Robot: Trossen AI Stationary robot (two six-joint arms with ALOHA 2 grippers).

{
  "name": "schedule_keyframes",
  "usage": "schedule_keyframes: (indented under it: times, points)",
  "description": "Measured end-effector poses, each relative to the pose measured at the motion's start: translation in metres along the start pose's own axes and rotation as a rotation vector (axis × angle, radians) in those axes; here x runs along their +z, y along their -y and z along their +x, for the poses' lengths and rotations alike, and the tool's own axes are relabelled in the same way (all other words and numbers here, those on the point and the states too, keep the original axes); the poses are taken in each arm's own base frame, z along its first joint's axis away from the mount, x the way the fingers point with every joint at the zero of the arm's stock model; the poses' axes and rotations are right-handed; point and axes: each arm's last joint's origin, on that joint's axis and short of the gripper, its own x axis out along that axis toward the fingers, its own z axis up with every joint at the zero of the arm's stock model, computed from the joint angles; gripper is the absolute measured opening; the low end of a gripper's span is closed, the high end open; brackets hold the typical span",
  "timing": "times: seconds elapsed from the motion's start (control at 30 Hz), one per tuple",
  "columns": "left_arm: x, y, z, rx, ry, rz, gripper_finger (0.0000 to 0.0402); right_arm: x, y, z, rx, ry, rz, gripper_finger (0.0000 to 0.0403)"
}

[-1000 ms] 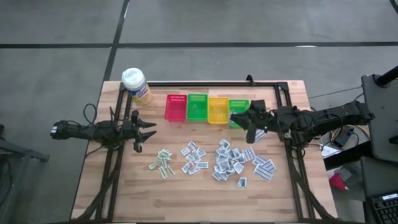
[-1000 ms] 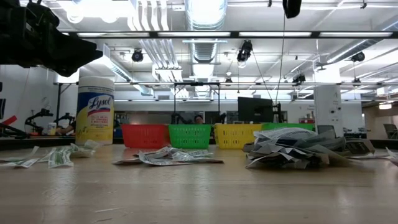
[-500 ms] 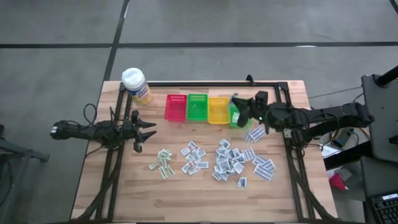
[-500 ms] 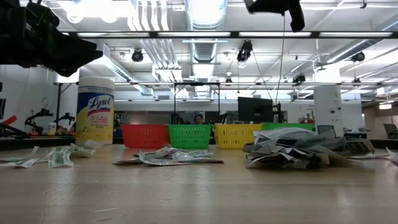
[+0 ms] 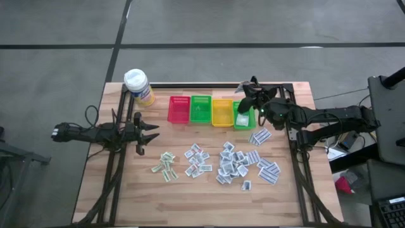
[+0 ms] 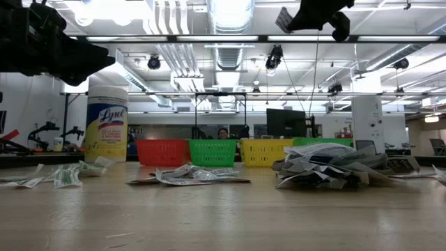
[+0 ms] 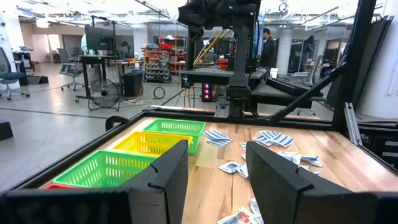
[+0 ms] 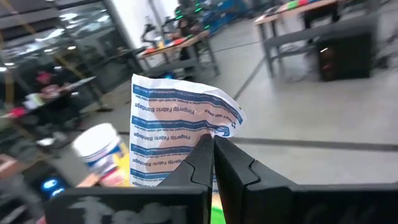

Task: Pick & Place First Aid Supplies
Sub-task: Put the blue bandage into the right green bin

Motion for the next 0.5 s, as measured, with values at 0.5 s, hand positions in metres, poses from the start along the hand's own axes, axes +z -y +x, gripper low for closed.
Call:
schedule_keyframes:
  times: [0.5]
  points:
    - [0.0,0.0,0.0,0.0,0.0,0.0,0.0158,-0.015,0.032,0.016,-0.213,-0.127,0.022,0.0008]
